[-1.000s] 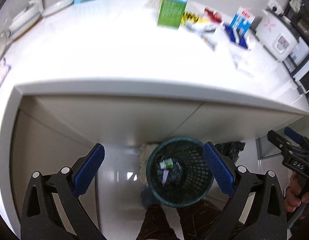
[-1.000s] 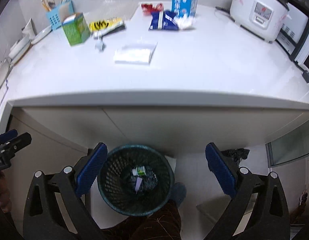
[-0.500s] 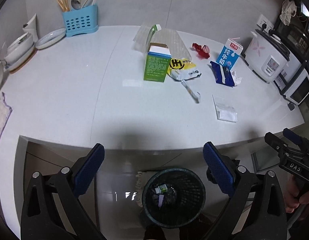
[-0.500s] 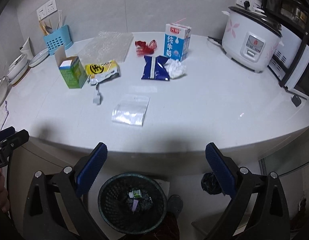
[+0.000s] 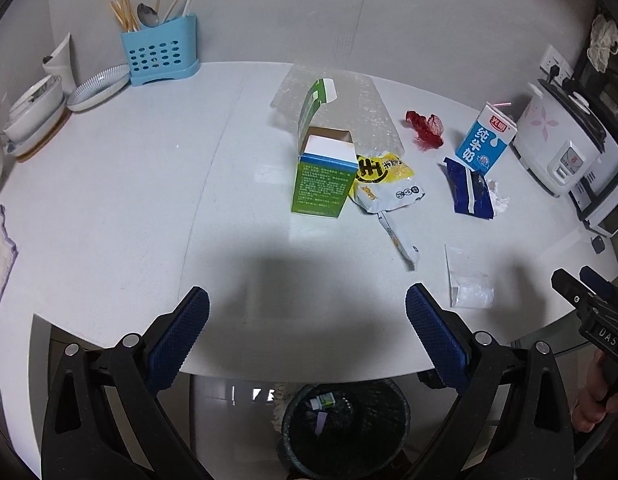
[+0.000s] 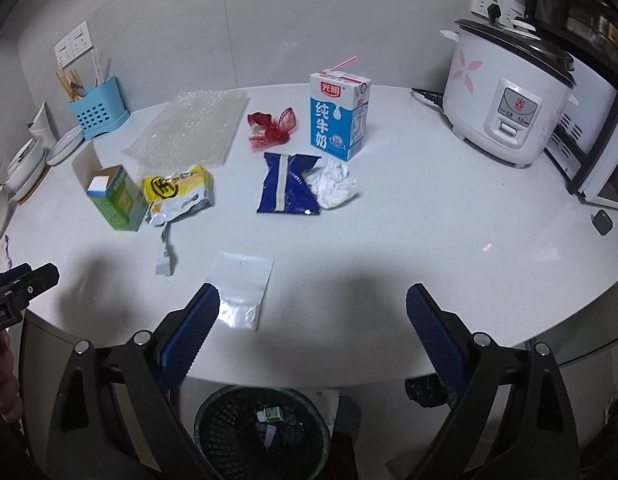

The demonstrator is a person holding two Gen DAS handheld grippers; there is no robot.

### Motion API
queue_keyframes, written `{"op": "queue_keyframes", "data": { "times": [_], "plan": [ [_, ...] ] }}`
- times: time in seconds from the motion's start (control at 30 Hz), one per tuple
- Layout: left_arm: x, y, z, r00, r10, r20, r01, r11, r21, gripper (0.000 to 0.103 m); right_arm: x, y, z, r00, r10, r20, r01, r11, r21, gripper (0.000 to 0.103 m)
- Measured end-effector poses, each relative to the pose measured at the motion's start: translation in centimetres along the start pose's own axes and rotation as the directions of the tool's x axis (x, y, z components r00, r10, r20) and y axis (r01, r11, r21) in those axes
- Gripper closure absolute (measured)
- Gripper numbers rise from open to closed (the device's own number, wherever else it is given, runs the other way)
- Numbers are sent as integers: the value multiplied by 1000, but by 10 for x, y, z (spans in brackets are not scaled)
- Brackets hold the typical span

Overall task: Collect trash
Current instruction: 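Raise both tools back up over the counter, then grasp the green medicine box with the left tool while the right tool grasps the white tissue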

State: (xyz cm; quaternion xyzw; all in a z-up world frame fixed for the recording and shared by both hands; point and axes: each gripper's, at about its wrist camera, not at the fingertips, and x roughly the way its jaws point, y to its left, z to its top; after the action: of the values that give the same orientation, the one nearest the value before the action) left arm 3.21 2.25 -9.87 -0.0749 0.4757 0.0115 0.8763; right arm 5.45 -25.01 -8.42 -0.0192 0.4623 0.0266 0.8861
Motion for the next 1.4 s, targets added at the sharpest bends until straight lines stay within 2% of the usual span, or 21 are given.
{"op": "queue_keyframes", "data": {
  "times": [0.2, 0.7, 1.1, 1.3, 1.4],
  "plan": [
    [17, -2, 20, 1000, 22, 1, -22, 1000, -16, 7, 23, -15, 25, 999, 19, -28, -18, 1000, 17, 15],
    [65, -5, 60, 997, 68, -20, -69, 995, -66, 7, 79, -25, 85, 996, 52, -69, -55, 998, -39, 17],
    [97, 1, 76, 995, 85, -60, -91, 990, -108, 8, 139, -37, 109, 979, 72, -189, -78, 997, -24, 36],
    [108, -1, 80, 992, 101, -79, -109, 988, -107, 14, 156, -38, 110, 968, 83, -237, -91, 996, -22, 45],
    [110, -2, 80, 991, 105, -79, -113, 988, -108, 17, 162, -38, 110, 960, 100, -261, -107, 994, -14, 53]
  ]
}}
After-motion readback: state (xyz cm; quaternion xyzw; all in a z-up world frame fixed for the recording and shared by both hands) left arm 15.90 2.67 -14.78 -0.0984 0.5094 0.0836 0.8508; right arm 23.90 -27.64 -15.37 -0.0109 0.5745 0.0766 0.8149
